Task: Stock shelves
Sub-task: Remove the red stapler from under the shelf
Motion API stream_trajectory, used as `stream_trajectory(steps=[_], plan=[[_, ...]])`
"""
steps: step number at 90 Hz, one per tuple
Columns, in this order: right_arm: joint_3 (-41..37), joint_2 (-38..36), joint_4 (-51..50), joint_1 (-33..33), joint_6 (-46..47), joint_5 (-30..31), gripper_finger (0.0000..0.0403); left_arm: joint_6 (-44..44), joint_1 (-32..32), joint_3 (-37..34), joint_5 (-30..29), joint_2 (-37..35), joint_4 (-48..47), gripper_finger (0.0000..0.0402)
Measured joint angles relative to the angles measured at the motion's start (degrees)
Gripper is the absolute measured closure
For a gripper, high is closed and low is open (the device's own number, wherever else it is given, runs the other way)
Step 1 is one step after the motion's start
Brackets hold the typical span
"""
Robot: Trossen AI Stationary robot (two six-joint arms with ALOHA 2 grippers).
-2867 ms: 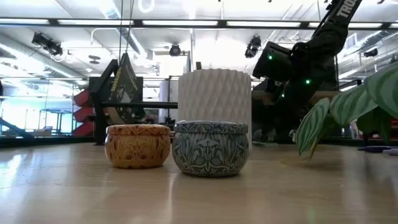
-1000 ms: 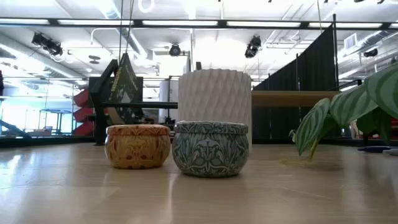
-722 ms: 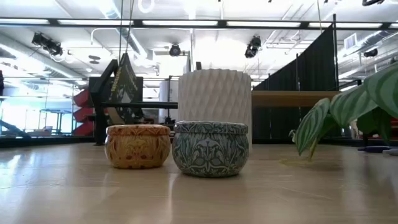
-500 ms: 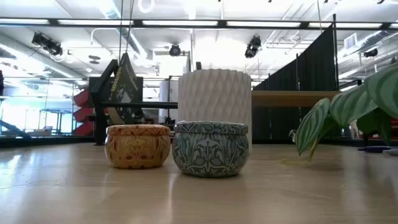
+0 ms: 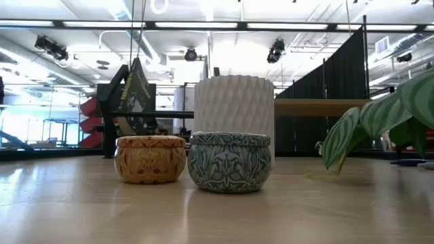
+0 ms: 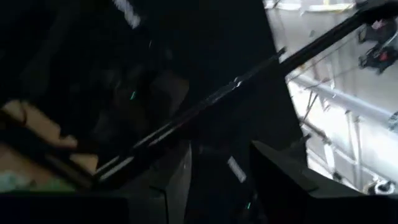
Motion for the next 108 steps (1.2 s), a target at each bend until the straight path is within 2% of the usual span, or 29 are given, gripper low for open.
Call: stream_trajectory(steps=[7, 14, 29, 51, 63, 79, 95, 108], plan=[[0.02, 0.59, 3.97, -2.95, -6.37, 7.47, 0.0195, -0.02, 0.0, 0.0, 3.4, 0.0, -1.98, 0.0261], [0.02, 2.06, 5.12, -7.27, -12.15, 9.09, 0.0196, -0.27, 0.0, 0.0, 7.11, 0.0, -4.66, 0.0261], [0.02, 7.2, 5.11, -18.57, -20.4, 3.39, 0.0192, -4.35, -0.3, 0.02, 14.97, 0.0, -11.81, 0.0261], [0.0, 18.55, 5.76, -34.25, -24.43, -5.89, 0.0151, -8.23, -1.7, 0.02, 20.9, 0.02, -20.87, 0.0261], [0.0, 25.56, 10.57, -40.35, -24.82, -6.46, 0.0116, -9.57, -2.66, 0.02, 22.21, 0.02, -21.48, 0.0261], [0.0, 34.99, 24.43, -47.2, -29.21, -11.06, 0.0085, -11.71, -2.97, 0.02, 22.24, 0.02, -21.44, 0.0261], [0.0, 41.67, 28.27, -52.39, -26.66, -15.35, 0.0086, -13.28, -2.97, 0.02, 22.23, 0.02, -21.37, 0.0261], [-0.04, 43.11, 28.35, -54.51, -27.64, -16.02, 0.0095, -14.56, -2.97, 0.02, 22.5, 0.02, -21.2, 0.0261]])
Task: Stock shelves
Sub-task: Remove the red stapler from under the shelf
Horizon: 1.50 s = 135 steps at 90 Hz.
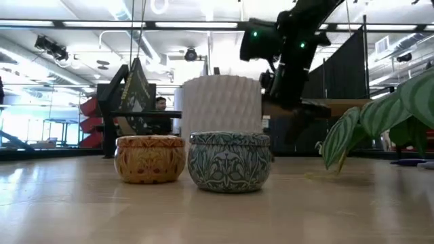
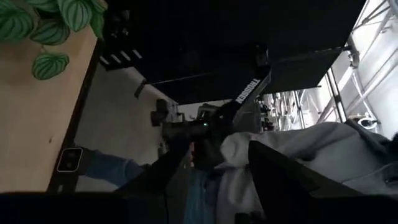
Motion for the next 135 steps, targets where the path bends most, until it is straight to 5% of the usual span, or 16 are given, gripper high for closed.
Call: stream_trajectory(steps=[57, 87, 135], plan=[[0.08, -0.63, -10.39, -5.7, -2.93, 2.35, 0.0096, -2.0, 0.0, 0.0, -1.77, 0.0, 0.02, 0.0261], [0.06, -0.31, -4.25, -7.05, -10.05, 1.93, 0.01, -2.19, -0.02, 0.0, -2.1, 0.0, 0.07, 0.0261], [-1.78, -0.33, -2.73, -9.63, -14.63, 2.0, 0.023, -2.4, -0.02, 0.0, -4.18, 0.0, 0.05, 0.0261]])
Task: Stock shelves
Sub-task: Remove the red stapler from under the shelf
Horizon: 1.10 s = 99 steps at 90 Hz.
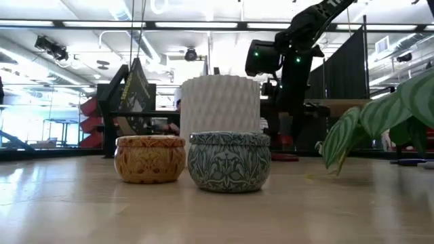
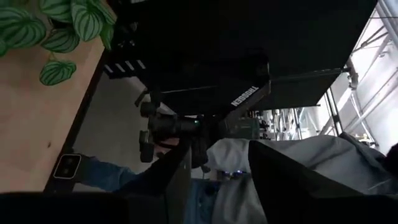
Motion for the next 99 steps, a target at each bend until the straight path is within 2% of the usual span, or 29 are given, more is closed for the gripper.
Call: stream_trajectory(steps=[15, 31, 47, 69, 82, 99], plan=[[-0.3, 0.0, -0.05, 0.0, -0.31, -0.84, 0.0253, 0.0, 0.0, 0.0, -0.04, 0.0, 0.0, 0.0261], [-0.41, 0.04, -0.32, 0.81, -0.28, -1.76, 0.0305, -0.02, 0.0, 0.0, -0.26, 0.0, 0.11, 0.0261], [-0.45, -0.29, -1.1, 3.25, 1.26, -3.01, 0.0305, -0.02, 0.0, 0.0, -0.28, 0.0, 0.26, 0.0261], [-0.98, -3.91, -8.53, 8.62, 6.5, -7.25, 0.03, -0.03, 0.0, 0.0, -0.35, 0.0, 0.28, 0.0261], [-0.82, -7.68, -12.72, 13.39, 4.64, -10.54, 0.0305, 0.04, -0.02, 0.0, -0.33, 0.0, 0.76, 0.0261], [-0.82, -14.05, -20.91, 22.73, -1.19, -15.16, 0.0305, 0.53, -0.02, 0.0, -0.37, 0.0, 2.1, 0.0261]])
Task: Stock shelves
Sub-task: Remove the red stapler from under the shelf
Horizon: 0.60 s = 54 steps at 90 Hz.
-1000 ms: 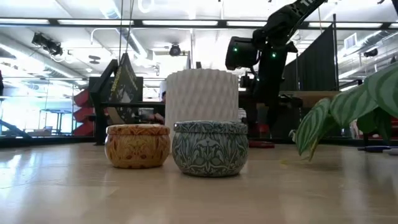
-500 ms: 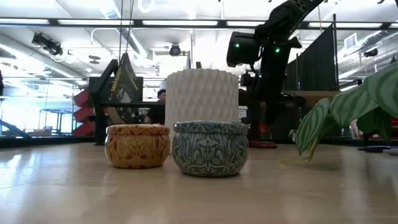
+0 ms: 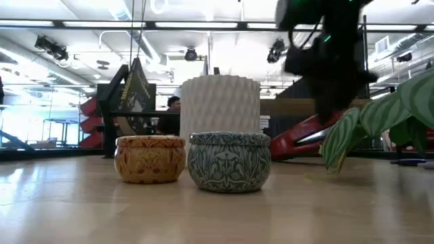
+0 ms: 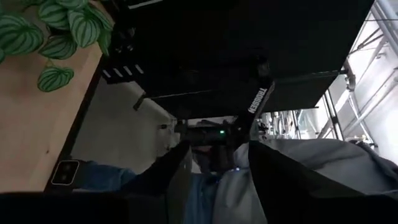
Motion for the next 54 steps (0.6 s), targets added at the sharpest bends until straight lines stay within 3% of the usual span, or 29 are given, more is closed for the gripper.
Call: stream_trajectory(steps=[30, 54], plan=[[-3.5, -3.81, -8.43, 14.86, -30.52, -10.28, 0.0302, 6.1, 0.0, 0.0, -2.72, 0.0, 1.22, 0.0261], [-9.28, -3.42, -8.63, 21.74, -31.25, -20.17, 0.0292, 7.05, 0.0, 0.0, -3.34, 0.0, 1.1, 0.0261]])
